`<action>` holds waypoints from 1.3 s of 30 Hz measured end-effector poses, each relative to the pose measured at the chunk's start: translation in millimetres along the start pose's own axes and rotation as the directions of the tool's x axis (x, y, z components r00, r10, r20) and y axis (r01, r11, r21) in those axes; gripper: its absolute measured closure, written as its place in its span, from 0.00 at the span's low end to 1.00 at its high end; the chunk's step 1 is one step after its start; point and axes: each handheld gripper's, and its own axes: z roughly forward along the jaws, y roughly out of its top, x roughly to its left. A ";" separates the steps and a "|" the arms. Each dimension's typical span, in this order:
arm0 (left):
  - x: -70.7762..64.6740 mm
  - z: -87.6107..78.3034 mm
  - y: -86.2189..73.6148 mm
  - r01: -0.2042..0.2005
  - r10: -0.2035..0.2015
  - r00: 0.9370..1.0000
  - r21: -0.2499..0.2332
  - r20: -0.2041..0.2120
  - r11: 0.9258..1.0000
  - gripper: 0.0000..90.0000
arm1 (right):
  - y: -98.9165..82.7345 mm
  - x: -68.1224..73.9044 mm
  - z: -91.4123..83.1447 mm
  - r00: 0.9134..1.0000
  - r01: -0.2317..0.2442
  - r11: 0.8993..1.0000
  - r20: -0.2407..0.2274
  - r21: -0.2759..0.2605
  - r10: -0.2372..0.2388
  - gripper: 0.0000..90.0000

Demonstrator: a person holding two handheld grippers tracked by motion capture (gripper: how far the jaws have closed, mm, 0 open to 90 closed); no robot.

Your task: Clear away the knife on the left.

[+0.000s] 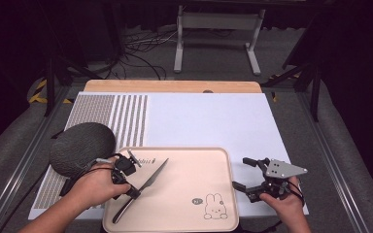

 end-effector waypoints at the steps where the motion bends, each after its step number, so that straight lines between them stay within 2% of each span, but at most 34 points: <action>1: 0.6 1.1 -0.3 0.007 -0.007 1.000 0.007 -0.001 1.000 0.89 | -0.1 0.0 0.0 1.000 -0.002 1.000 0.001 0.002 0.002 0.11; 6: 2.3 3.5 -1.3 0.027 -0.027 1.000 0.008 -0.003 1.000 0.89 | -0.2 -0.5 -0.2 1.000 -0.003 1.000 0.004 0.000 0.003 0.11; 11: 3.5 4.8 -0.9 0.030 -0.029 1.000 0.013 -0.005 0.999 0.89 | -0.2 -0.4 0.1 1.000 -0.005 1.000 0.002 0.004 0.005 0.11; 16: 4.9 9.2 -1.2 0.047 -0.046 0.999 0.034 -0.026 0.998 0.89 | -0.3 -0.7 -0.3 1.000 -0.007 1.000 0.004 0.000 0.007 0.11; 27: 3.8 11.8 0.3 0.045 -0.043 0.998 0.057 -0.048 0.997 0.89 | -0.6 -0.5 -0.2 1.000 -0.006 1.000 0.002 0.005 0.006 0.11; 39: 3.7 10.5 -0.8 0.033 -0.028 0.996 0.061 -0.080 0.998 0.89 | -0.9 -0.5 -0.3 1.000 -0.005 1.000 0.002 0.006 0.005 0.11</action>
